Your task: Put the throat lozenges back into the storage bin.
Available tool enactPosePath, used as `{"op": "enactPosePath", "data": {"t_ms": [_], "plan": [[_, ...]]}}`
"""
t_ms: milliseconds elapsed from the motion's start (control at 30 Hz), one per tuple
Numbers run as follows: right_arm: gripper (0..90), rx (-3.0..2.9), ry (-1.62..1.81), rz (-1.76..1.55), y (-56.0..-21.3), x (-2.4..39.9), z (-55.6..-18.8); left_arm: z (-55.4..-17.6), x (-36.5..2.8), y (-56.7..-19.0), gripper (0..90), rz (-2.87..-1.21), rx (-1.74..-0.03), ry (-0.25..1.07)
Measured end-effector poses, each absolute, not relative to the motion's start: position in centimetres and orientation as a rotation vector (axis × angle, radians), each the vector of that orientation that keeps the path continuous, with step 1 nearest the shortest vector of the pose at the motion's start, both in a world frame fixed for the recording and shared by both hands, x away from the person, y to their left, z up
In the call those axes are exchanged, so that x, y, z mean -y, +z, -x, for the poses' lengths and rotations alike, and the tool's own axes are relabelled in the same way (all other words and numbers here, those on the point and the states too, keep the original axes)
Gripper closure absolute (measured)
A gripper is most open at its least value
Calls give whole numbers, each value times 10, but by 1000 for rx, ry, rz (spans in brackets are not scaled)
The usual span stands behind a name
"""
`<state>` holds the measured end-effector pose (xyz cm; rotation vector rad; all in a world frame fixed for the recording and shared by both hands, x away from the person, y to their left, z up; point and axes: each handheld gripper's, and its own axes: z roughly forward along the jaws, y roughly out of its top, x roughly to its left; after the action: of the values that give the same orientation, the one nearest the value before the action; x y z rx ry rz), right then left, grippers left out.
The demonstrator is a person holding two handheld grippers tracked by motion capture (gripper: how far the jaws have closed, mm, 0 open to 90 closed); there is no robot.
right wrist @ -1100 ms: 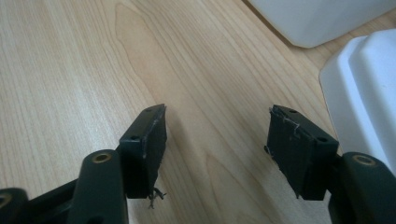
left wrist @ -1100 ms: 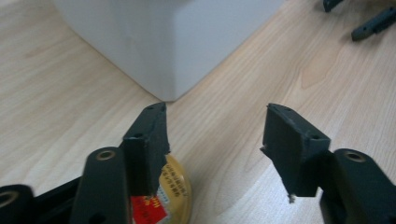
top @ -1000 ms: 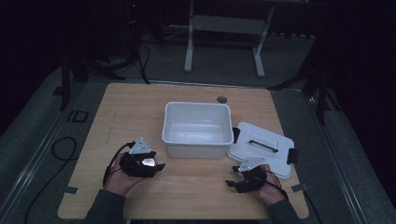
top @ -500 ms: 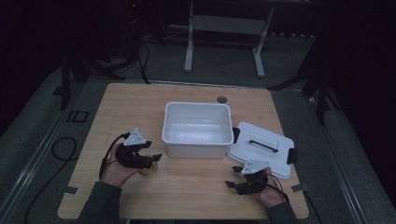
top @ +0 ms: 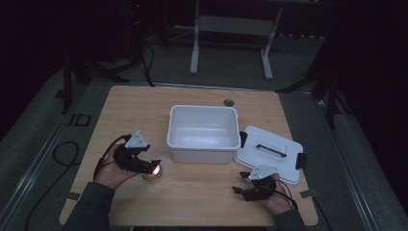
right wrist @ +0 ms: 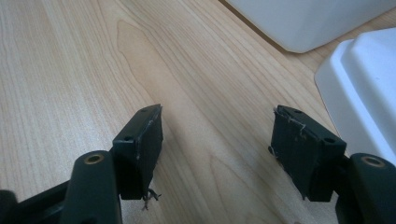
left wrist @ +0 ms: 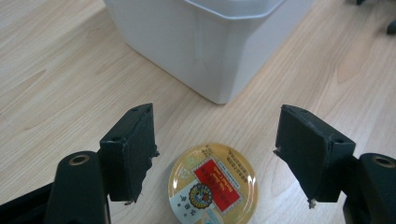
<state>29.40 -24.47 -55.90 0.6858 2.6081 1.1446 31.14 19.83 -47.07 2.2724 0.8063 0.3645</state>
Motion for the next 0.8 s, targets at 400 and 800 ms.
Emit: {"op": "enactPosePath", "data": {"t_ms": [400,800], "plan": [[334,-2606,1144,-689,-559,245,-294,-319,-195,-475,274,-2385,-728,324],[334,-2606,1144,-690,-559,245,-294,-322,-184,-482,255,-2515,-701,337]]}}
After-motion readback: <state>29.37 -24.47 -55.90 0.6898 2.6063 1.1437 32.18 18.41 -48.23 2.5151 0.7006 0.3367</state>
